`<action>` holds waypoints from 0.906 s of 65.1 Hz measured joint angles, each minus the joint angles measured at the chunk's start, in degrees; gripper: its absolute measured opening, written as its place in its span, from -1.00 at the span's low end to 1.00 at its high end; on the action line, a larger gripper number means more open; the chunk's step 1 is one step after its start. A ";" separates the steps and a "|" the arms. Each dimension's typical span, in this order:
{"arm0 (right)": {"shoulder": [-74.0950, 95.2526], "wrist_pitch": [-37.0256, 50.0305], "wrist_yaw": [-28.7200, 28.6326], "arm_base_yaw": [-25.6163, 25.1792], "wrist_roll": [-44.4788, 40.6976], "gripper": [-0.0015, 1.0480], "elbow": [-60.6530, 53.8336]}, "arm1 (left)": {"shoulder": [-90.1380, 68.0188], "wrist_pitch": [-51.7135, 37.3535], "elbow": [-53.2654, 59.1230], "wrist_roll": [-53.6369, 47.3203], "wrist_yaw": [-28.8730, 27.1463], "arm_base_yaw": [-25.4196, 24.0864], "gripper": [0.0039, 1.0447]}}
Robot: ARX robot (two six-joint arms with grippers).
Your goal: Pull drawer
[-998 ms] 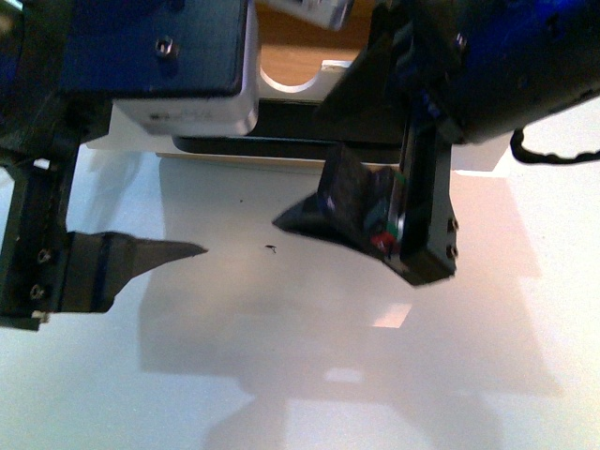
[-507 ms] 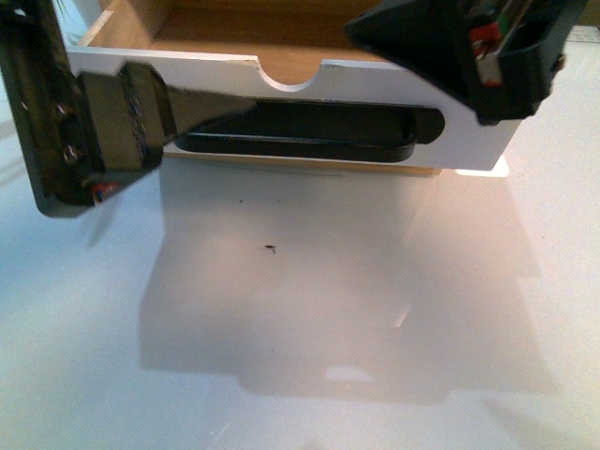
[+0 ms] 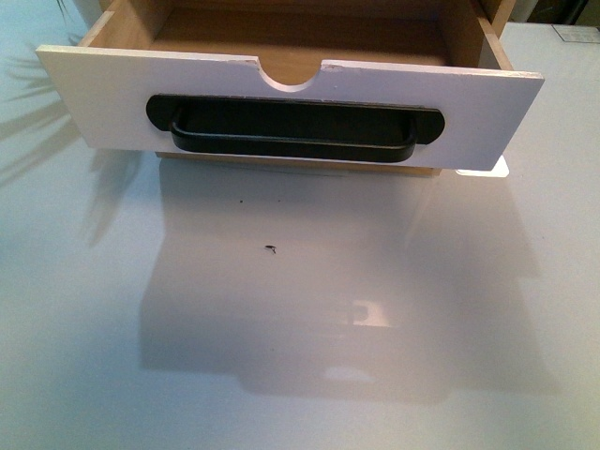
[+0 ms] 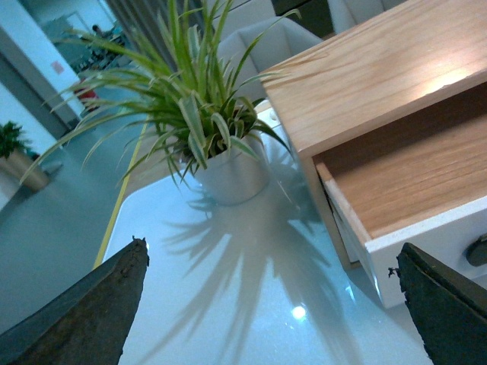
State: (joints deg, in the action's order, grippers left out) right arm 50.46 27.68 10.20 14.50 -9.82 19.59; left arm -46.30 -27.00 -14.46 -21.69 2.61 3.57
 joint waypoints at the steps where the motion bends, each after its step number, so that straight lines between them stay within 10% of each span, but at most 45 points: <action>1: -1.27 -0.55 1.44 0.13 0.70 0.83 -0.72 | 1.38 0.63 0.81 0.85 -0.52 -0.37 0.87; 12: -9.73 -3.45 10.91 0.81 9.01 0.83 -5.95 | 9.16 5.29 5.75 12.09 -4.00 -1.92 0.87; 23: -10.82 -1.95 6.51 -0.35 10.40 0.69 -6.82 | 9.46 4.48 6.16 16.20 -3.65 -2.19 0.84; 50: -23.41 -5.77 -8.46 -10.84 10.14 -0.88 -14.97 | 20.24 3.52 12.00 21.18 -2.64 -3.34 -0.77; 59: -26.77 -7.63 -9.90 -14.21 10.01 -0.96 -16.11 | 22.38 3.39 13.73 21.44 -2.56 -3.34 -0.95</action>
State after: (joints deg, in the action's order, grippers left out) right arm 23.68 20.05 0.30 0.30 0.19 3.49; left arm -23.92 -23.62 -0.73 -0.25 0.05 0.23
